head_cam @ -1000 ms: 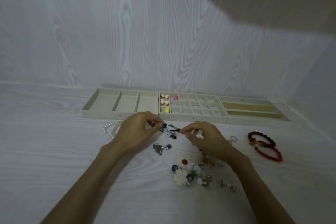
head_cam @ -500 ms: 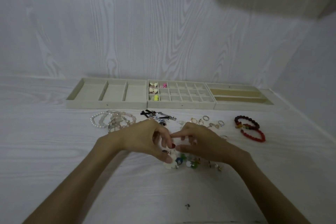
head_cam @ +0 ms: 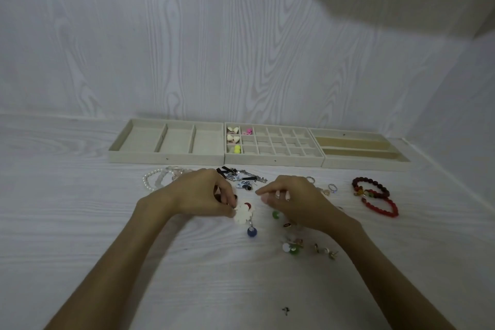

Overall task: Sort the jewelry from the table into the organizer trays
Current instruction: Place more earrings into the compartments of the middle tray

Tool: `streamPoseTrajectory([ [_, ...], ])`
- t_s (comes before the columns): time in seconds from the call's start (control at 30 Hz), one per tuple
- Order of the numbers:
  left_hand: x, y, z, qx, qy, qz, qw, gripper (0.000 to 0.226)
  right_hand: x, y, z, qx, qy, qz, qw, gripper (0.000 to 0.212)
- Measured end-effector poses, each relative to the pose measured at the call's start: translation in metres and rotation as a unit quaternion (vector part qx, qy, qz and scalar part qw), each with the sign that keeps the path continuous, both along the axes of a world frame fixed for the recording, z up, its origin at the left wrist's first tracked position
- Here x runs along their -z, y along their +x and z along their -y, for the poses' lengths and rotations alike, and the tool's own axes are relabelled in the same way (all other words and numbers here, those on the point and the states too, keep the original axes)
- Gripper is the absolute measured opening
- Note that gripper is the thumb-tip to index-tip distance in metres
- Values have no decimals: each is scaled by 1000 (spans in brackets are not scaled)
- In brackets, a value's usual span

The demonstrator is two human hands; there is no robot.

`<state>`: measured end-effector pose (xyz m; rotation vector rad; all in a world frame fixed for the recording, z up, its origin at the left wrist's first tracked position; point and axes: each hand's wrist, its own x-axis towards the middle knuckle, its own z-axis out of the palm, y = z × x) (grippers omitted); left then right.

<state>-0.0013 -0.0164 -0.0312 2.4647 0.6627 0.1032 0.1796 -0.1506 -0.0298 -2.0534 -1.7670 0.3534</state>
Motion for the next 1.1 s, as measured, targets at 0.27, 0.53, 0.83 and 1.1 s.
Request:
streamPoseTrajectory([
  [0.27,-1,-4,-8,-83,58,53,993,16,5,-19,-9,-62,-57,62,995,36],
  [0.53,-2,-1,-8,-88,-6,129,988,23,-3,-18,-8,-25,-34,2,999,9],
  [0.83,-7,-14,-20,-81,-7,60,995,20,-6,-45,-26,34,6,-15,999,25],
  [1.1,-11,-21,-26,-104,-109,140,979,30,-4,-58,-40,68,9,-86,994,14],
])
